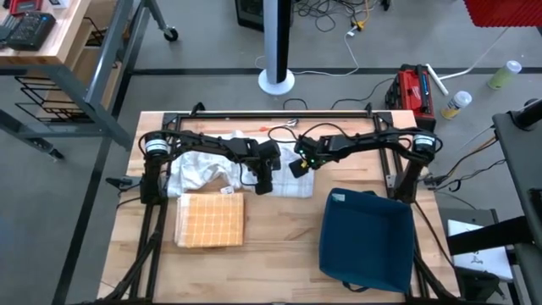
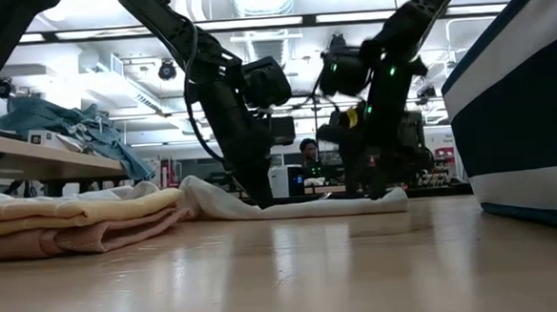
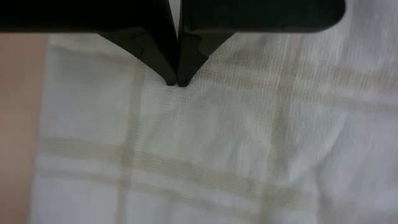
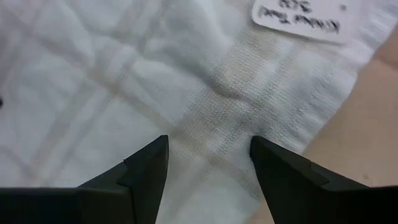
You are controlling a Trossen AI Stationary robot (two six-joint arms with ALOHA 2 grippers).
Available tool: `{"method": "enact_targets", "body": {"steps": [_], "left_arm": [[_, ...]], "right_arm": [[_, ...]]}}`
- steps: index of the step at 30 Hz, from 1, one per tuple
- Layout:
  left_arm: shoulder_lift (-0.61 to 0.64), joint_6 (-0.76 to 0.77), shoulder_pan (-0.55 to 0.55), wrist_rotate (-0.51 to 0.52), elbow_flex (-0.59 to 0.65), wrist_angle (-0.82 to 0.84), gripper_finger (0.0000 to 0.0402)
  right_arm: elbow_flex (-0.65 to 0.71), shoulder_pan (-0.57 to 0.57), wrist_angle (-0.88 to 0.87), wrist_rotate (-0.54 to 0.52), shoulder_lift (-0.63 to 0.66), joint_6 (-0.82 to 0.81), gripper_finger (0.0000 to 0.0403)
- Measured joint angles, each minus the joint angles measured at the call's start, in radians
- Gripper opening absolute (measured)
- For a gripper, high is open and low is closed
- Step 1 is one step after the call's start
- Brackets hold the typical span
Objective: Fold towel
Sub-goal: Fold the white towel
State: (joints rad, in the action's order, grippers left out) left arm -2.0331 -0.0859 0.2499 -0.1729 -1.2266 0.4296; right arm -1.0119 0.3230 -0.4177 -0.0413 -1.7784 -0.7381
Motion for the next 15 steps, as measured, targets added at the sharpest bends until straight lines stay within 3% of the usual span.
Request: {"method": "enact_targets", "body": {"steps": [5,8,15], "left_arm": [[0.000,0.057,-0.006,0.101,0.001,-0.003,0.0000],[0.000,0.063,-0.002,0.108,0.001,-0.008,0.0000],[0.000,0.089,-0.002,0.125,0.001,-0.011,0.0000]], "right_arm": [[0.000,-0.008,-0.061,-0.064,0.088,-0.030,0.0220],[0.002,-0.016,-0.116,-0.117,0.110,-0.062,0.0223],[0.003,-0.024,-0.172,-0.117,0.087,-0.108,0.0225]]}}
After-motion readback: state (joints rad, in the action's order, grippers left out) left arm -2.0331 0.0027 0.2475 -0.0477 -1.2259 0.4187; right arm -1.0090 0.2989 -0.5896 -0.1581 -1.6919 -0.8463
